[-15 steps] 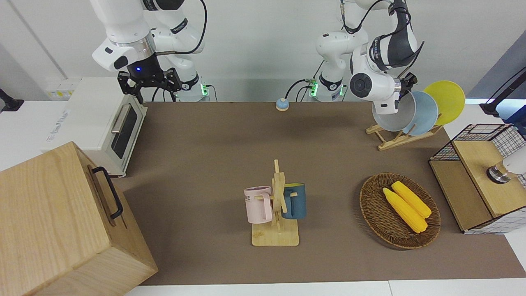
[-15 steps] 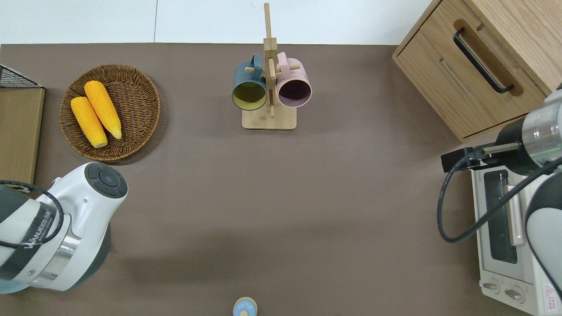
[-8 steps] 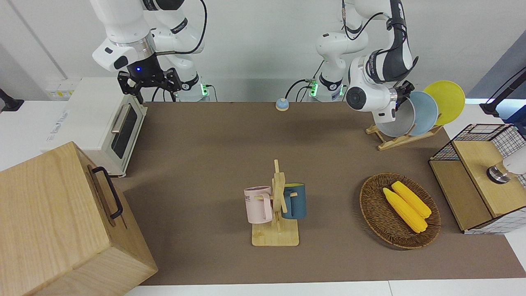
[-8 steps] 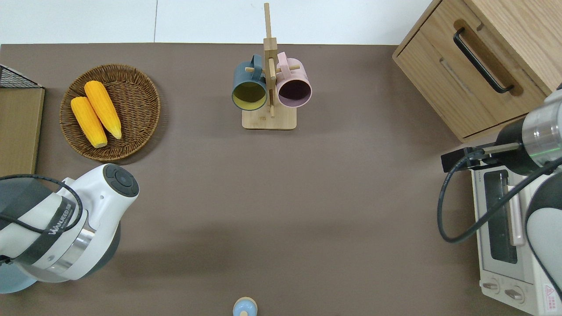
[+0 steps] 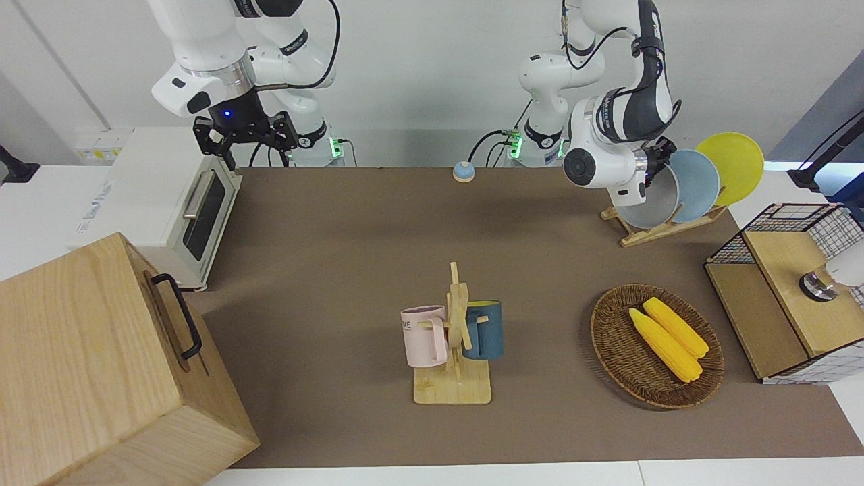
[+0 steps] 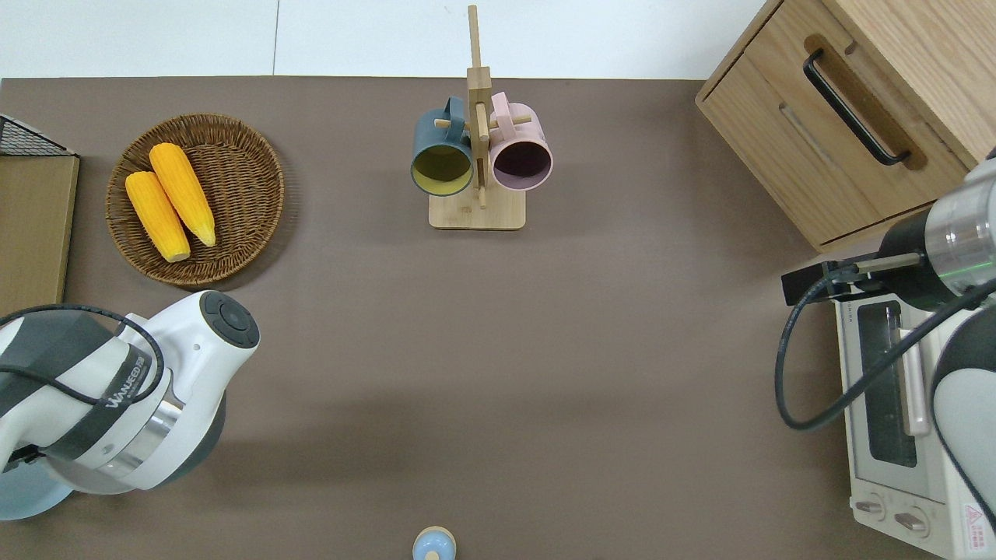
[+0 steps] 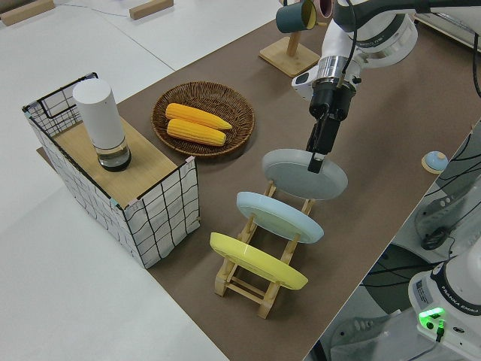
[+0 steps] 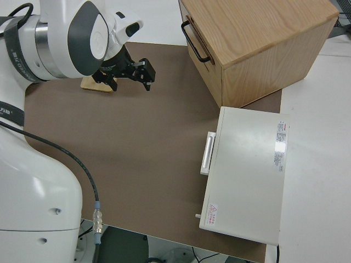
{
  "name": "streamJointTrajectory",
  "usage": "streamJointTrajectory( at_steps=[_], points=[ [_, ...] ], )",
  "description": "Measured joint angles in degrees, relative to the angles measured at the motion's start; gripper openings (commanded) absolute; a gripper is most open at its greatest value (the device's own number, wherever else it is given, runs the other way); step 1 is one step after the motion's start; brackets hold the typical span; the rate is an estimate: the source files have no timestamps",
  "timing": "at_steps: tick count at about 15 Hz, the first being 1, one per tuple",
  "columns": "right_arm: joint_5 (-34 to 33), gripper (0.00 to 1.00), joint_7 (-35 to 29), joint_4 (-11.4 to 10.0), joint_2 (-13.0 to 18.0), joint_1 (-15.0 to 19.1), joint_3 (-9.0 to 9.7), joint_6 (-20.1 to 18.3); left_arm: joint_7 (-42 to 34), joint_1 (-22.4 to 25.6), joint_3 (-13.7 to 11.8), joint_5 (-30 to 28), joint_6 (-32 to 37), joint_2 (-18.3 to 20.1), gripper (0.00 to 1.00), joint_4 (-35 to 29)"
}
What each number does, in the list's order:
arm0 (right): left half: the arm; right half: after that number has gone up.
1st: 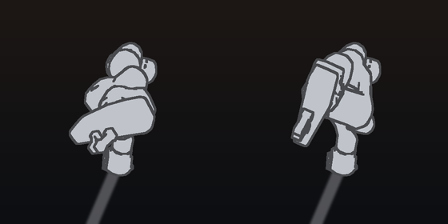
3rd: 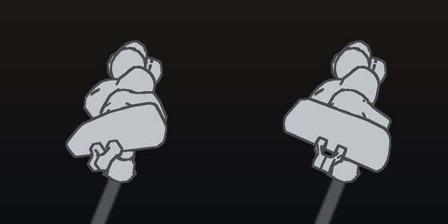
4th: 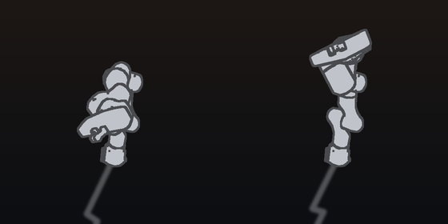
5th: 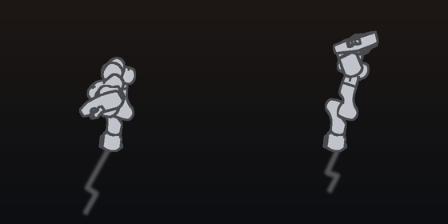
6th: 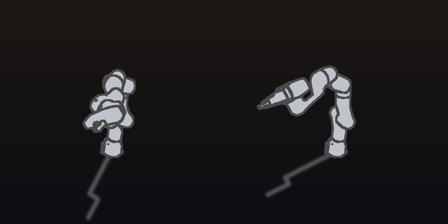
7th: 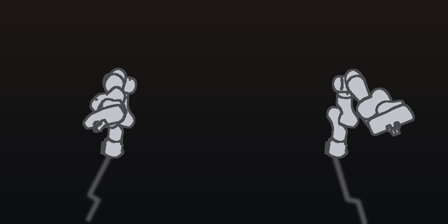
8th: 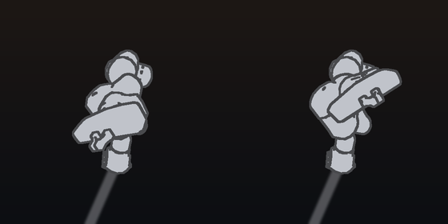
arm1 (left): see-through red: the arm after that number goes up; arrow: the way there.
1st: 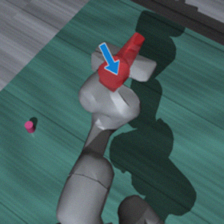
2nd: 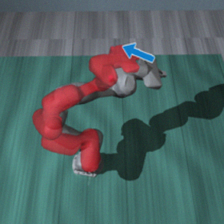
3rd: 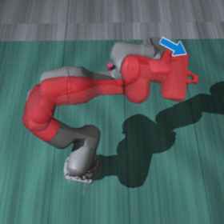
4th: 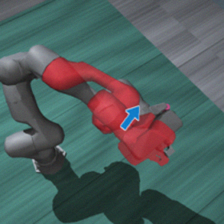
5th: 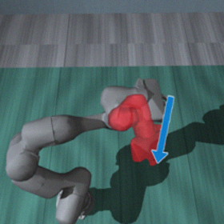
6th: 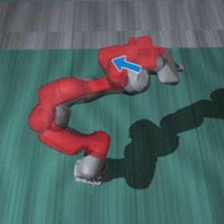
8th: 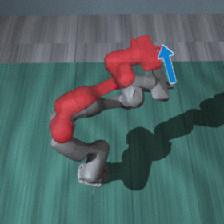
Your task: Pick gray plate from table and place it on lower plate rack with left arm
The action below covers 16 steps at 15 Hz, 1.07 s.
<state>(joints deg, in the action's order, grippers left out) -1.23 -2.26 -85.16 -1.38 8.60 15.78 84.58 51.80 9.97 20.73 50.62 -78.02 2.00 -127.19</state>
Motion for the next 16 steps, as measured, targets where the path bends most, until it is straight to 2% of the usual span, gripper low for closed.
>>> streamJointTrajectory(
  at_steps=[16],
  points=[
    [0.00, 0.983, 0.00, 0.00, 0.00, 0.00, 0.00, 0.00, 2.07, -0.09, 0.06, 2.81, -0.82, -1.23, 0.00, -1.44]
  ],
)
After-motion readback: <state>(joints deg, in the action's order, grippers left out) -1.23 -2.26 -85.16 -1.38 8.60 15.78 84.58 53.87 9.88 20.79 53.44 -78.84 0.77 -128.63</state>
